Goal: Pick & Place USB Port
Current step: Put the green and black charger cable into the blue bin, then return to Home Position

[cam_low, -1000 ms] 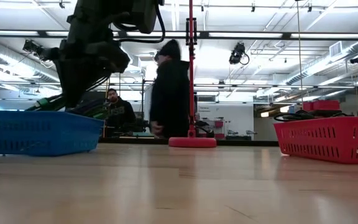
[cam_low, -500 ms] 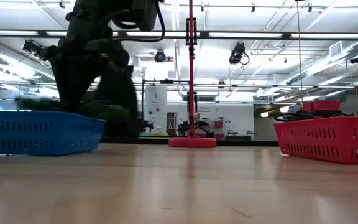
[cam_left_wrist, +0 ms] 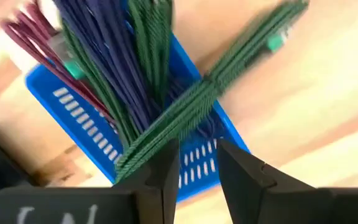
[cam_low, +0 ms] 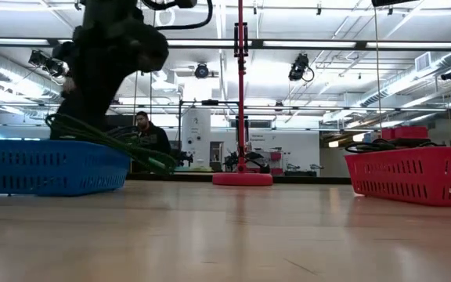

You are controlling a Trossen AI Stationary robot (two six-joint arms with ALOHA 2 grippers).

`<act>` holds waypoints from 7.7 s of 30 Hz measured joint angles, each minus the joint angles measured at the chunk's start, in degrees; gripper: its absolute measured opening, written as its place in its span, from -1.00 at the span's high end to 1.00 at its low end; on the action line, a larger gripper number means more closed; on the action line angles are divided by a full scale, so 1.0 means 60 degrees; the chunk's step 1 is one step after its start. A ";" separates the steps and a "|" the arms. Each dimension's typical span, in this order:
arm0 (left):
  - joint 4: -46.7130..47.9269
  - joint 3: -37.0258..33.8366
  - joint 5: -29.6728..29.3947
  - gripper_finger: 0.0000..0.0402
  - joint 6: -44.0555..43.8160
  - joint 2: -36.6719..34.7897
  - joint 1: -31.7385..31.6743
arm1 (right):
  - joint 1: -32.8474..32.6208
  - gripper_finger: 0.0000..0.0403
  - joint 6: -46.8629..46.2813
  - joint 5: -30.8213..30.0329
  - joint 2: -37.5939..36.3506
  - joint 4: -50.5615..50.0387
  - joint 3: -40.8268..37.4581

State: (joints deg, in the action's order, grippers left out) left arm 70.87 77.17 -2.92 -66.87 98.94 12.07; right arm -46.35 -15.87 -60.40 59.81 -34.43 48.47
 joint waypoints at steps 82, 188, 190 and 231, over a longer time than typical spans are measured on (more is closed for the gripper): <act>0.0784 0.0004 -0.0830 0.78 0.4014 0.0583 -0.0003 | 0.0004 0.77 -0.0280 -0.0001 0.0004 0.0088 0.0000; -0.0971 -0.0539 -0.8826 0.73 -0.3395 -0.0015 0.4190 | 0.0004 0.77 -0.0266 -0.1029 -0.0004 0.1050 -0.0856; -0.1809 -0.0580 -0.9596 0.73 -0.1585 -0.0015 0.4183 | 0.0021 0.77 -0.0244 -0.1201 -0.0004 0.1105 -0.0856; -0.2493 -0.0754 -1.3578 0.82 -0.0665 -0.0113 -0.1651 | 0.9427 0.77 0.2687 1.1737 -0.1413 1.1346 -0.5584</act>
State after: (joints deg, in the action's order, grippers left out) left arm 55.91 72.64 -84.39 -70.86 98.26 2.17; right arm 10.21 0.25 10.02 51.33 33.64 14.97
